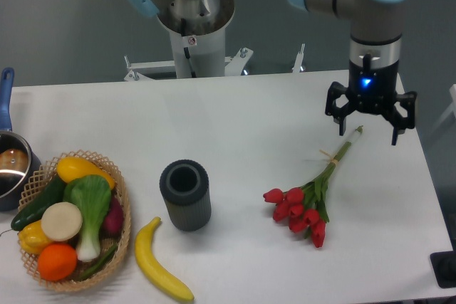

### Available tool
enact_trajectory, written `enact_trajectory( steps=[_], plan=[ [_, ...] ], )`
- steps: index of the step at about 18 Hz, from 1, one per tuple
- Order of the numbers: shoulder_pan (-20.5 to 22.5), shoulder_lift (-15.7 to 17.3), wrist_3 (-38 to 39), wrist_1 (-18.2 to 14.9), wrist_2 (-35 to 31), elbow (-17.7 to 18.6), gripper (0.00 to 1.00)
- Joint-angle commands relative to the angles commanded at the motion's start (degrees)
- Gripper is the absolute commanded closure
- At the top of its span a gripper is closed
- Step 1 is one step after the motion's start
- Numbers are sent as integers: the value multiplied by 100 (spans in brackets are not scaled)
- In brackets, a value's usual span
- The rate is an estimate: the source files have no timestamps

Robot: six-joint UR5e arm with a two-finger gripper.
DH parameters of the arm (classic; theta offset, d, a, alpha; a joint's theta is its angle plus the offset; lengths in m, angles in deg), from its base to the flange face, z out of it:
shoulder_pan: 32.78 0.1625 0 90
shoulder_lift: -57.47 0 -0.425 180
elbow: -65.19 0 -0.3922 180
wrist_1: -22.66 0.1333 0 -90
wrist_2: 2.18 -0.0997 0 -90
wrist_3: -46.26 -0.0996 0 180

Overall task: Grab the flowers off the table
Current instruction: 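Move the open gripper down toward the tulip stems, then lower the gripper around the tied tulip stems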

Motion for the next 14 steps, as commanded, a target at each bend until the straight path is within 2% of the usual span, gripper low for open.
enact_trajectory(
  steps=[2,6,11,14],
  plan=[
    [-26,-245,-26,0,-44,157,0],
    [-132,-703,-193,9,-70,132,0],
    [-9,-800,-640,-61,-79,53,0],
    [-9,-985,-1184,-70,-262,26,0]
  ],
)
